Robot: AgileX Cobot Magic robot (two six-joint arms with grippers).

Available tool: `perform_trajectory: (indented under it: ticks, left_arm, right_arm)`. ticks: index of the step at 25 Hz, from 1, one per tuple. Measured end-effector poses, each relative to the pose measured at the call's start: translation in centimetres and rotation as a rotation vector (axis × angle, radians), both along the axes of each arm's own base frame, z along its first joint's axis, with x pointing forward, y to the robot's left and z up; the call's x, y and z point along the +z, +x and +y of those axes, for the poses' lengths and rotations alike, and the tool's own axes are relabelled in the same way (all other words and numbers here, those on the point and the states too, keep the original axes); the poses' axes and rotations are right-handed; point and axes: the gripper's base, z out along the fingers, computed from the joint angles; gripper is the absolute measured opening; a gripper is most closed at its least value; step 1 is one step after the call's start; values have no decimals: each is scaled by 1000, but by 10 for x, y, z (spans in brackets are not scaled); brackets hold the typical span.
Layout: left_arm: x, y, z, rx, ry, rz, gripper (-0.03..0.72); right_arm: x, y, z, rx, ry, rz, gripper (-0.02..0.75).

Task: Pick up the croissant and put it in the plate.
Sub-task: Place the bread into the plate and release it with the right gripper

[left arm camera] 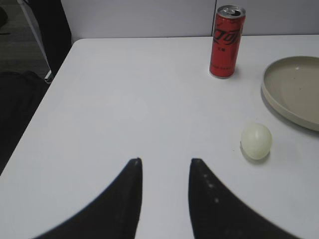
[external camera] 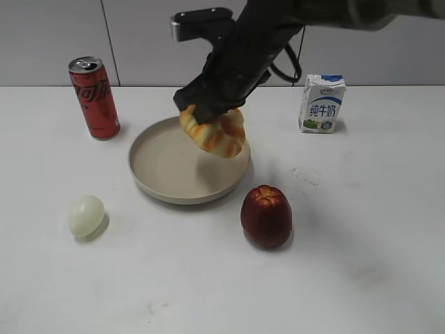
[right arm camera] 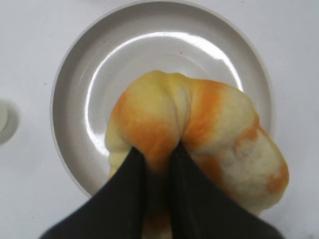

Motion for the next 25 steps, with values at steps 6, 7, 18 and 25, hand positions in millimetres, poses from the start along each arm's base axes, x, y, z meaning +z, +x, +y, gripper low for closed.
perform_trajectory:
  ticks: [6,7,18,25]
  left_arm:
    - [0,0,0,0,0,0,234]
    - [0,0,0,0,0,0,235]
    - [0,0,0,0,0,0,235]
    - [0,0,0,0,0,0,235]
  right_arm:
    - [-48,5,12,13,-43,48,115]
    - [-53,5,12,12,-47,58,167]
    - [-5,9,21,75,-56,104,619]
    - [97,-4,-24,29,-65,3,619]
